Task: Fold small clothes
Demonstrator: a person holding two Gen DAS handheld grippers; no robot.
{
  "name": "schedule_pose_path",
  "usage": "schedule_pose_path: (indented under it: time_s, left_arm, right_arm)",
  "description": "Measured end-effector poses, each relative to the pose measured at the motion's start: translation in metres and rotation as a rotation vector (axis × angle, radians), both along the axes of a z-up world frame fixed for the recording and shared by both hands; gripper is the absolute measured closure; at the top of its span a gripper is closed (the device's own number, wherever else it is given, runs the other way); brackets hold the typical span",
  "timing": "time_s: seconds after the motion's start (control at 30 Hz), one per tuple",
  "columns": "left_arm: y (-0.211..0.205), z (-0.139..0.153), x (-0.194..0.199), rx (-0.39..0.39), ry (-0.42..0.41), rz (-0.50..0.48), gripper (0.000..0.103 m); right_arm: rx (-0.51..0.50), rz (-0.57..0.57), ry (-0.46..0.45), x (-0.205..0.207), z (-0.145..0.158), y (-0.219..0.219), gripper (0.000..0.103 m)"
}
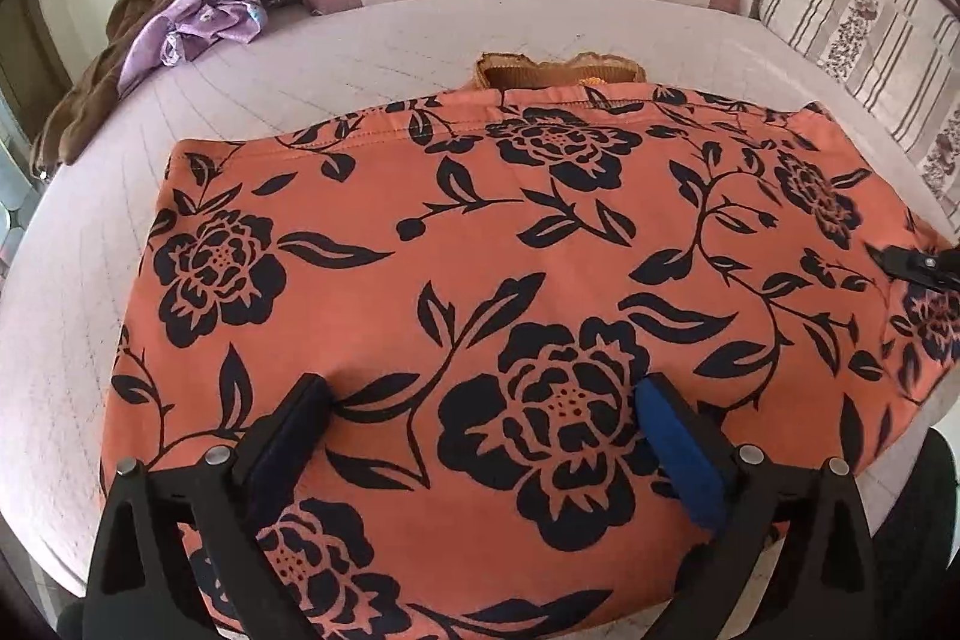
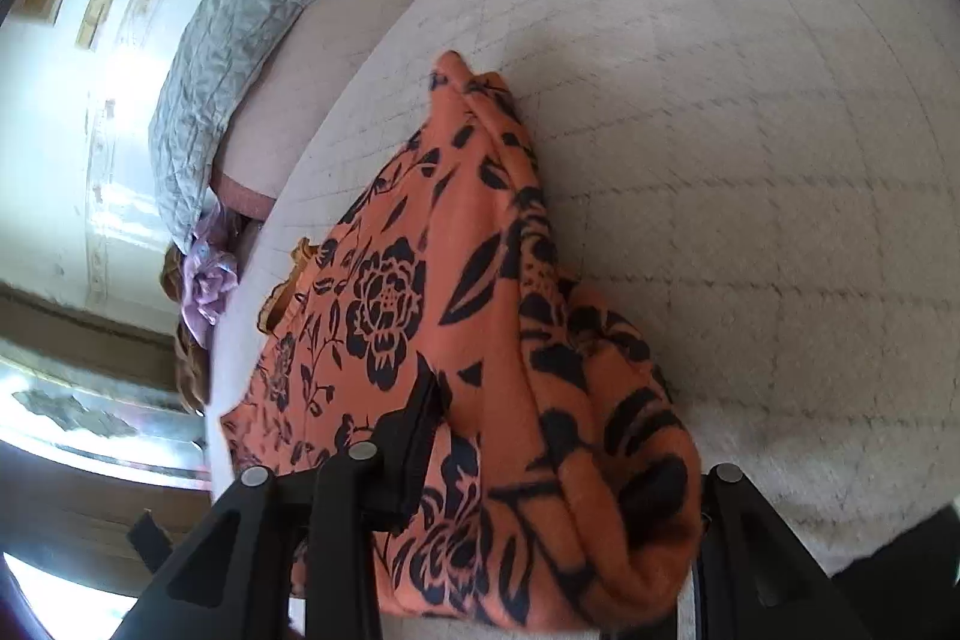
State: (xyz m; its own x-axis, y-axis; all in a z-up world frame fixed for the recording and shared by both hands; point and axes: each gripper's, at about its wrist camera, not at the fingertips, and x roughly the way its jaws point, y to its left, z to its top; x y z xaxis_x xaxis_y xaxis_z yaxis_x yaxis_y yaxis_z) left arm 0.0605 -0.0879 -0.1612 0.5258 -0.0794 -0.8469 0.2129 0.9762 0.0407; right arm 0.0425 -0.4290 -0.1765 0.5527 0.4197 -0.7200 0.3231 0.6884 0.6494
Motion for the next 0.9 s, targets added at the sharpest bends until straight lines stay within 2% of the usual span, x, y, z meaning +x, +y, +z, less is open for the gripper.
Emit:
schedule_pose_path:
  time_s: [0.03, 0.1, 0.17, 0.23, 0.3, 0.37, 0.4, 0.53, 0.73, 0.8, 0.9]
  left_arm:
    - [0.005, 0.005, 0.0, -0.034, 0.009, -0.003, 0.003]
    - [0.024, 0.02, -0.001, -0.096, -0.03, 0.034, 0.003]
    - [0.057, 0.047, -0.017, -0.175, -0.122, 0.12, 0.003]
    - [0.089, 0.061, -0.023, -0.232, -0.158, 0.206, 0.003]
    - [0.119, 0.066, -0.026, -0.272, -0.159, 0.289, 0.003]
    - [0.15, 0.067, -0.028, -0.324, -0.147, 0.358, 0.003]
    - [0.155, 0.066, -0.029, -0.335, -0.139, 0.371, 0.003]
    - [0.166, 0.063, -0.028, -0.44, -0.069, 0.354, 0.003]
    - [0.129, 0.063, 0.011, -0.61, 0.04, 0.237, 0.003]
    - [0.106, 0.062, 0.033, -0.624, 0.088, 0.2, 0.003]
    - [0.08, 0.053, 0.063, -0.604, 0.187, 0.152, 0.003]
  right_arm:
    - [-0.024, 0.013, 0.001, 0.004, 0.005, 0.005, 0.082]
    - [-0.102, 0.06, -0.049, 0.011, 0.034, 0.025, 0.084]
    - [-0.2, 0.143, -0.157, 0.016, 0.083, 0.062, 0.084]
    - [-0.277, 0.236, -0.267, 0.014, 0.124, 0.107, 0.084]
    - [-0.324, 0.36, -0.347, 0.008, 0.147, 0.161, 0.084]
    - [-0.339, 0.459, -0.36, 0.007, 0.141, 0.201, 0.084]
    - [-0.343, 0.523, -0.332, 0.01, 0.122, 0.227, 0.084]
    - [-0.306, 0.631, -0.15, 0.021, 0.042, 0.267, 0.083]
    - [-0.314, 0.605, -0.21, 0.015, 0.057, 0.26, 0.084]
    - [-0.336, 0.607, -0.225, 0.011, 0.058, 0.261, 0.084]
    - [-0.383, 0.599, -0.253, 0.001, 0.058, 0.274, 0.084]
